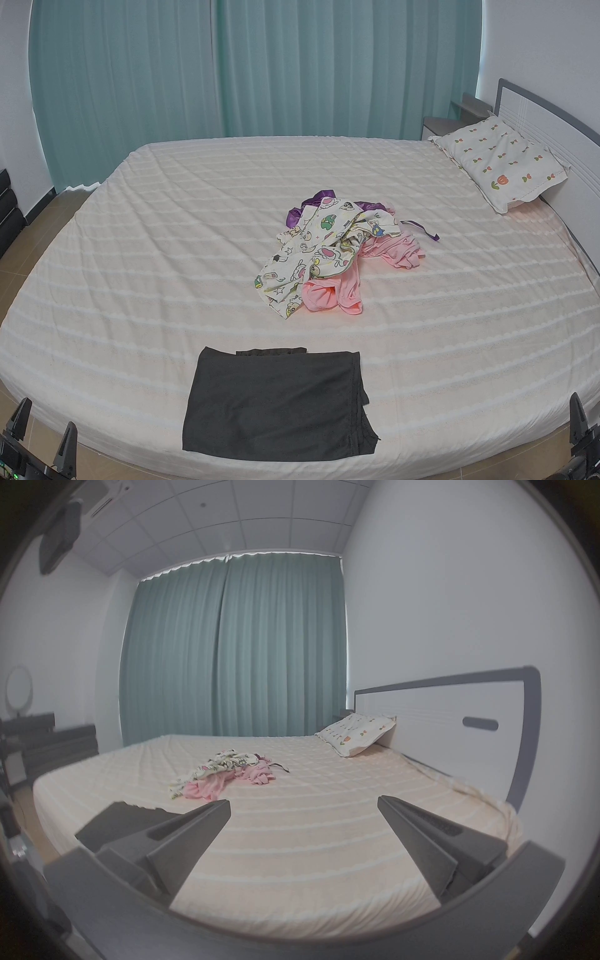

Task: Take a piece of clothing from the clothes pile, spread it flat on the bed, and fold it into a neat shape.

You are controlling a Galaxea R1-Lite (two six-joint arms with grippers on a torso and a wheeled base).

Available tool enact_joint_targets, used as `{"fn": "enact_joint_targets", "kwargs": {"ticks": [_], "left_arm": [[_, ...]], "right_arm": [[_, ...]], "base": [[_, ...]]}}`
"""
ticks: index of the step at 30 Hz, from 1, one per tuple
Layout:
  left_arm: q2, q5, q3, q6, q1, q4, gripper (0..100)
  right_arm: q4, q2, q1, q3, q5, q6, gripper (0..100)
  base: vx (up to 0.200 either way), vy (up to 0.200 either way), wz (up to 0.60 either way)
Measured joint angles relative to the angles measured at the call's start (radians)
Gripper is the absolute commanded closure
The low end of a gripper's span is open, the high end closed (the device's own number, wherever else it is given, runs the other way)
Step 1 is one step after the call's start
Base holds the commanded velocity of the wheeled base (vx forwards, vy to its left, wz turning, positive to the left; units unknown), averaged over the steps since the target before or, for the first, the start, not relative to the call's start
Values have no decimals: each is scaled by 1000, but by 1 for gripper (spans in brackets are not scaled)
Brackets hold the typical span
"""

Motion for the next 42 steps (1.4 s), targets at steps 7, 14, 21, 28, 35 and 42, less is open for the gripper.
{"fn": "enact_joint_targets", "kwargs": {"ticks": [7,14,21,28,35,42], "left_arm": [[-3,-3,0,-5,0,-2,0],[-3,-3,0,-6,0,-2,0],[-3,-2,0,-3,0,-2,0],[-2,-1,0,-1,0,-2,0],[-2,-1,0,-1,0,-1,0],[-1,-1,0,0,0,-1,0]], "right_arm": [[-18,-1,0,0,49,116,0],[-24,-1,0,0,108,76,0],[-34,-1,0,0,130,-98,0],[-37,-1,0,0,136,66,0],[-37,0,0,0,154,27,0],[-37,0,0,0,199,17,0]], "base": [[0,0,0],[0,0,0],[0,0,0],[0,0,0],[0,0,0],[0,0,0]]}}
